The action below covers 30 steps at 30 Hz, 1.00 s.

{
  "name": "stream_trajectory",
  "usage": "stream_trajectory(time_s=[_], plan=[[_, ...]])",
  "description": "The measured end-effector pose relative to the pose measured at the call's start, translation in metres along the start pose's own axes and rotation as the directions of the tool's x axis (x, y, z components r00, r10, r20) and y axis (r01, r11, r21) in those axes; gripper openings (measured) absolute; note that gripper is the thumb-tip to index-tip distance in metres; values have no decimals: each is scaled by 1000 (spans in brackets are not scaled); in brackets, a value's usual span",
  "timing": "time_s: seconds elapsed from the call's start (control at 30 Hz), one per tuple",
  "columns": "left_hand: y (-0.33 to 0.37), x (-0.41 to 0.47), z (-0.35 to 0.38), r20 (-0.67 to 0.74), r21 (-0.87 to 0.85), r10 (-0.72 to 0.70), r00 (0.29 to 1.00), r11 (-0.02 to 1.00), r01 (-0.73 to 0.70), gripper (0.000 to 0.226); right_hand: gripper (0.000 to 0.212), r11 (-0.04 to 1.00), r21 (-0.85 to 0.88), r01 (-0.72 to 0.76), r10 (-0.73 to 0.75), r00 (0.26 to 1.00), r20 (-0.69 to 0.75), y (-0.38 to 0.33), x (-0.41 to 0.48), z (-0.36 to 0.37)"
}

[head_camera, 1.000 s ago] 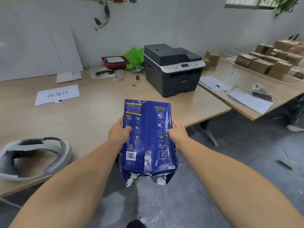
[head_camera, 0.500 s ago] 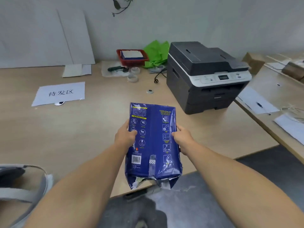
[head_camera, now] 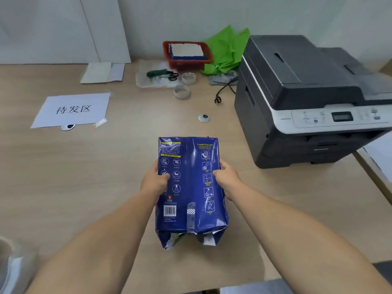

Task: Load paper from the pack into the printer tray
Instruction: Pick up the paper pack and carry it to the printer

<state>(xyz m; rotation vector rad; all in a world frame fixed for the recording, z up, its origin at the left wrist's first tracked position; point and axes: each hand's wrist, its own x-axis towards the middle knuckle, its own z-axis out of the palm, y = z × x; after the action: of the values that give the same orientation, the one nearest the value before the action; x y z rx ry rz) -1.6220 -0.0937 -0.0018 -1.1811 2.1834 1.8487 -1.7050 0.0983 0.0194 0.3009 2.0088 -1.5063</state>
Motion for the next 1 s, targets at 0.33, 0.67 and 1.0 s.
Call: stream_trajectory(time_s=[0.33,0.67,1.0], plan=[[1,53,23,-156,42,-121,980,991,129,43,42,949,-310,60,-28,994,105,-9,77,-9],[21,44,36,-329,362,0,944,924,126,33,50,866,-499,36,-4,998,65,-5,69,-25],[60,-7,141,-84,338,255,963,917,-214,51,12,982,-161,-102,72,981,-180,35,28,-133]])
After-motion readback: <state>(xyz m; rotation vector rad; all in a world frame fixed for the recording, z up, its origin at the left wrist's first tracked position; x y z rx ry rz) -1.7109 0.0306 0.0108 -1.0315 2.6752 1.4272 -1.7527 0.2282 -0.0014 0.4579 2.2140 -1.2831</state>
